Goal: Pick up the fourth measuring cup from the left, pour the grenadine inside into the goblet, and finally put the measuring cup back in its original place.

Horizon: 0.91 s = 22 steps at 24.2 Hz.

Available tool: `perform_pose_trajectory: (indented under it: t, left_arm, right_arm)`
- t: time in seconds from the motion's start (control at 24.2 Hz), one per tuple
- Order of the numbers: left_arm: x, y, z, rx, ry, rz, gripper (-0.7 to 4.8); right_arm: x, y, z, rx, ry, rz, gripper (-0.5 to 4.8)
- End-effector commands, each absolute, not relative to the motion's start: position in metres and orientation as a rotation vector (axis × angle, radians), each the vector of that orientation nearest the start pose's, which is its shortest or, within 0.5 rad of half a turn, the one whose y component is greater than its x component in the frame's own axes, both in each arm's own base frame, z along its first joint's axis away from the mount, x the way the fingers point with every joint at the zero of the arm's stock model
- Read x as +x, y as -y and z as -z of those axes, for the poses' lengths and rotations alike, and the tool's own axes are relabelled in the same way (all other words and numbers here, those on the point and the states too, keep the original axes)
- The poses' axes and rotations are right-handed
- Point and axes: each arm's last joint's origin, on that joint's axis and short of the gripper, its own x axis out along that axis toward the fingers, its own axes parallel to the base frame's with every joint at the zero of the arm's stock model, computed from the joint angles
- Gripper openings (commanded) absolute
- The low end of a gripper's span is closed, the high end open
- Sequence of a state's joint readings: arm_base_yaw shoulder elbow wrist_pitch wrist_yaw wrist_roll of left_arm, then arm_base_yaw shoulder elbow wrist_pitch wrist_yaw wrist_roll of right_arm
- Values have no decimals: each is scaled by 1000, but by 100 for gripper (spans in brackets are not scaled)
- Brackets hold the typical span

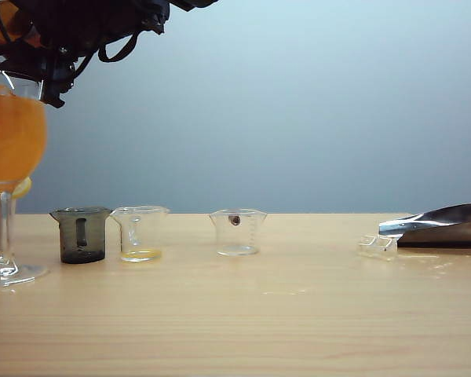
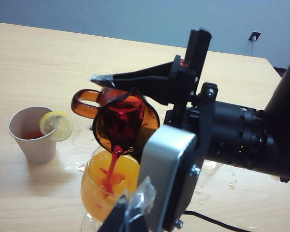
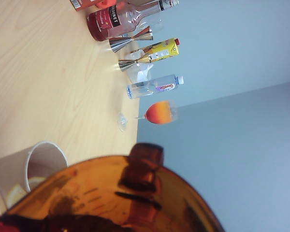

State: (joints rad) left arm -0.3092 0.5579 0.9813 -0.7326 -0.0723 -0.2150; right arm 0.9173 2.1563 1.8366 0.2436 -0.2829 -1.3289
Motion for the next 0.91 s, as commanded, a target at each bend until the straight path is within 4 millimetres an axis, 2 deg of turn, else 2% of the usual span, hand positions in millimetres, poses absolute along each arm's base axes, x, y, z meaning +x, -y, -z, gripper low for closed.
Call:
perform_pose_trajectory:
  t: [0.04, 0.45, 0.91]
  left_arm:
    - [83, 24, -371, -158, -312, 200, -5]
    - [83, 24, -371, -158, -312, 200, -5]
    - [83, 24, -371, -158, -312, 200, -5]
  right_arm:
    - [304, -410, -306, -1208, 774, -1010, -6]
    - [304, -410, -306, -1236, 793, -1000, -6]
    - [305, -410, -307, -1356, 865, -946, -6]
